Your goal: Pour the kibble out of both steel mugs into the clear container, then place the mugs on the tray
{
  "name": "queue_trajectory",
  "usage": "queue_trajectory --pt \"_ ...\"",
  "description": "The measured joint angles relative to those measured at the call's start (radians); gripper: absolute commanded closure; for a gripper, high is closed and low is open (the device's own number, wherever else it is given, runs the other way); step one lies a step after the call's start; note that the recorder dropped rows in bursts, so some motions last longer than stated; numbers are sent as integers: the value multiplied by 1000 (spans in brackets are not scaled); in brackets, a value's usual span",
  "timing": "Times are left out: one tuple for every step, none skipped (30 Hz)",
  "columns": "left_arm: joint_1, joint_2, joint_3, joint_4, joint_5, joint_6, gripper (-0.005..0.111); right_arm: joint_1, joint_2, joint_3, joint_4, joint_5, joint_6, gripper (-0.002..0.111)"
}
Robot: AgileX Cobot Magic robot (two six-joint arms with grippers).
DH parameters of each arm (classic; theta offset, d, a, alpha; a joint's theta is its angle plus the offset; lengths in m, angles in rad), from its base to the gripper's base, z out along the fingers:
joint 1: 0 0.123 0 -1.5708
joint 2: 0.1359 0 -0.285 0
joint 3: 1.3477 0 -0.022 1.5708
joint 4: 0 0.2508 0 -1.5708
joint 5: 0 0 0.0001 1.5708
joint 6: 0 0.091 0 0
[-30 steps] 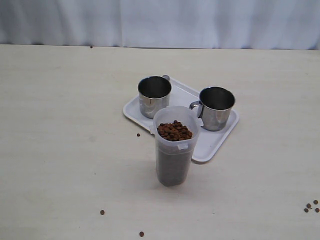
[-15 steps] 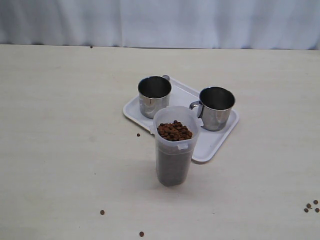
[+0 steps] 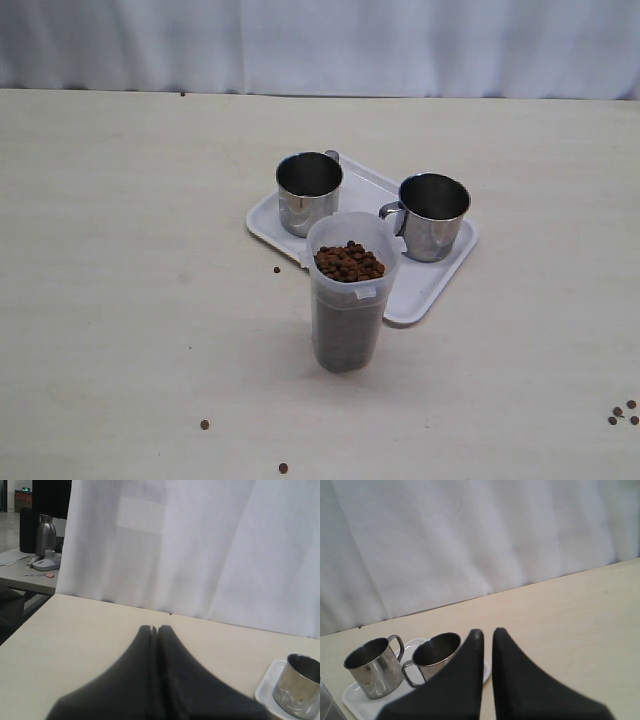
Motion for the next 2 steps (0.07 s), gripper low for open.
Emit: queue_trajectory --pt "0 0 0 0 0 0 107 0 0 0 0 0 0 103" --pt "0 0 0 0 0 0 107 0 0 0 0 0 0 103"
